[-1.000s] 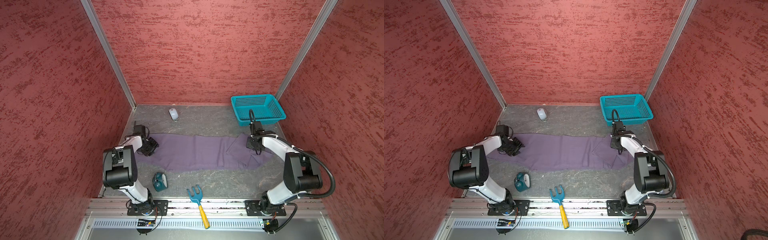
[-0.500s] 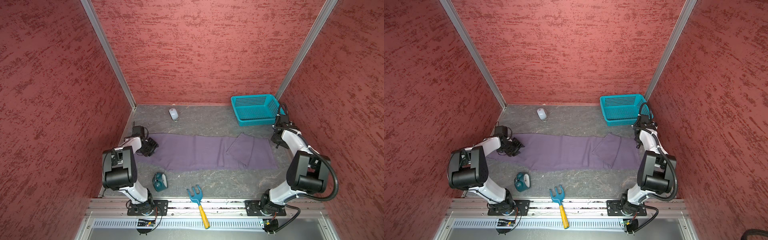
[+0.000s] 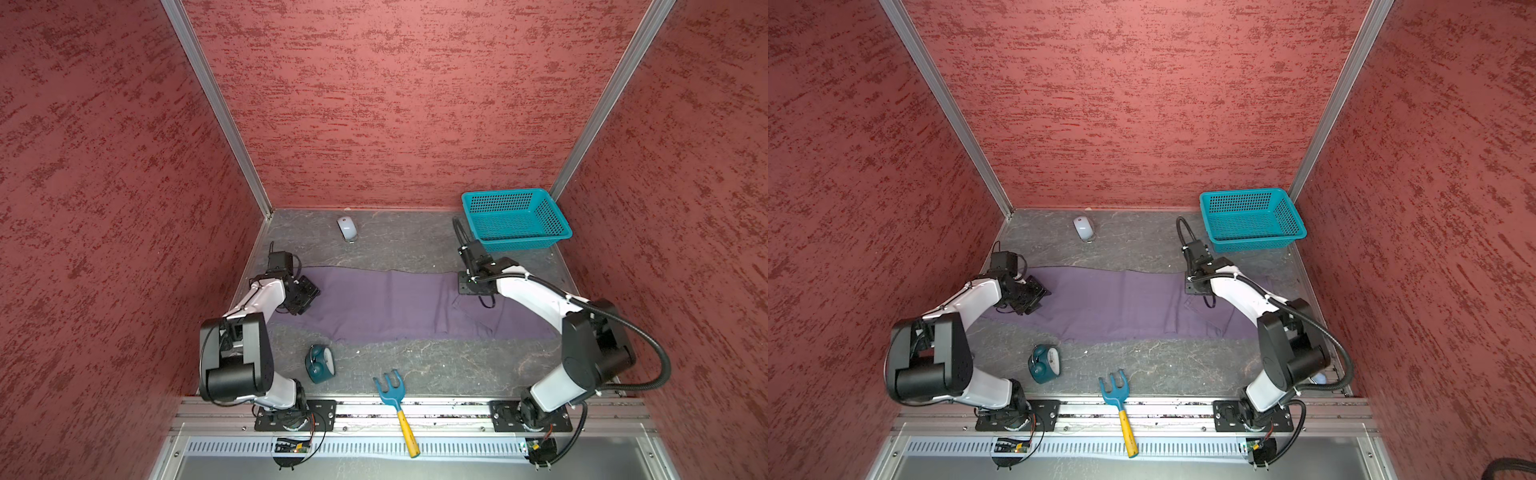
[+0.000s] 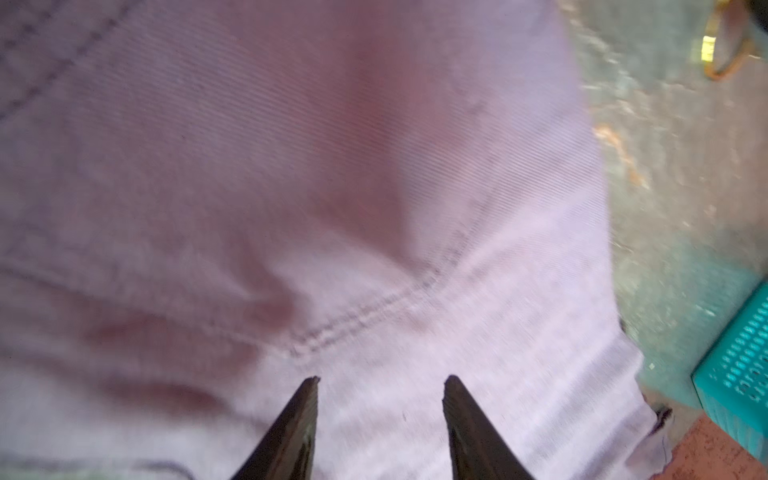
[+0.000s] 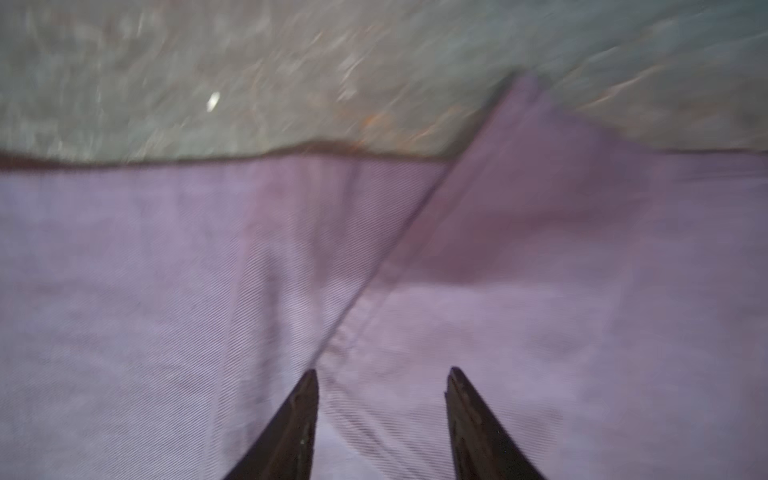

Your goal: Fold and stack the trousers

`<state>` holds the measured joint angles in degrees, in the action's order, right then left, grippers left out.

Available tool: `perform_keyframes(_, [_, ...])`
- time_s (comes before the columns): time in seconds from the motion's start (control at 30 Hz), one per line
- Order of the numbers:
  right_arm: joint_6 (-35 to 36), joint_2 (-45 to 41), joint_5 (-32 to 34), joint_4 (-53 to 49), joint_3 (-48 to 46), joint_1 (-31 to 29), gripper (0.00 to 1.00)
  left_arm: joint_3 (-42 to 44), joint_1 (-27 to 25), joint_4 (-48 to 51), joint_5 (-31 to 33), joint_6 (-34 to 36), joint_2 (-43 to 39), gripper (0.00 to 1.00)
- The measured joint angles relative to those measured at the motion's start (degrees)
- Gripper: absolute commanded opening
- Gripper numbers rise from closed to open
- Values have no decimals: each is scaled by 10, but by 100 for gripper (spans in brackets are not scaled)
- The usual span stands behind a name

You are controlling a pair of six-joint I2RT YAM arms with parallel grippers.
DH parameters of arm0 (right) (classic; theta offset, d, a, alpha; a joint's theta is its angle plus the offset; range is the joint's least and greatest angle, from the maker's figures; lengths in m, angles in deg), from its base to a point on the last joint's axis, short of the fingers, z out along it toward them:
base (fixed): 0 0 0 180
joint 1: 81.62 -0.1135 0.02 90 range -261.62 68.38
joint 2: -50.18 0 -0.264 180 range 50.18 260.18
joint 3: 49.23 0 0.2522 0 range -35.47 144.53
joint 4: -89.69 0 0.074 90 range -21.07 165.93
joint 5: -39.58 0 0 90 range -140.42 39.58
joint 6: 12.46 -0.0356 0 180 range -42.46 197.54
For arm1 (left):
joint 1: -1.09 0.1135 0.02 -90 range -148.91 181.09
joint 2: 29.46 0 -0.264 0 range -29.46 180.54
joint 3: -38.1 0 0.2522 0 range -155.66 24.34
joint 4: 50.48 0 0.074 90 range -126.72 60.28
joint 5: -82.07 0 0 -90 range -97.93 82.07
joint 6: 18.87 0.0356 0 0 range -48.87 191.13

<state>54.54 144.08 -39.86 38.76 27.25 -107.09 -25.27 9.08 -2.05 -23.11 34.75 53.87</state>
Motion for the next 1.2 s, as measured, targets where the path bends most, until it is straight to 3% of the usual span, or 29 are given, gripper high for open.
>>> perform_keyframes(0.13, [-7, 49, -5, 6, 0, -34, 52, -17, -27, 14, 10, -2, -20, 52])
perform_keyframes(0.33, [-15, 65, -14, 24, -26, -39, 40, -9, -35, 13, 11, -12, -17, 52])
perform_keyframes(0.47, [-25, 65, -5, 33, -38, -40, 3, 6, -28, 2, 10, -14, 14, 51])
perform_keyframes(0.5, [-29, 65, 3, 31, -38, -40, 0, 11, -24, -2, 8, -14, 24, 51])
perform_keyframes(0.7, [-45, 35, 91, -10, -38, -25, 0, 28, -7, -24, 1, -15, 56, 51])
perform_keyframes(0.8, [-51, -15, 143, -48, -37, 19, 0, 28, -3, -30, -4, -15, 59, 51])
perform_keyframes(0.97, [-53, -147, 191, -92, -40, 169, 0, 28, 9, -49, -29, -15, 67, 51])
perform_keyframes(1.2, [-68, -240, 184, -110, -107, 357, 0, 31, 22, -66, -55, -14, 72, 50])
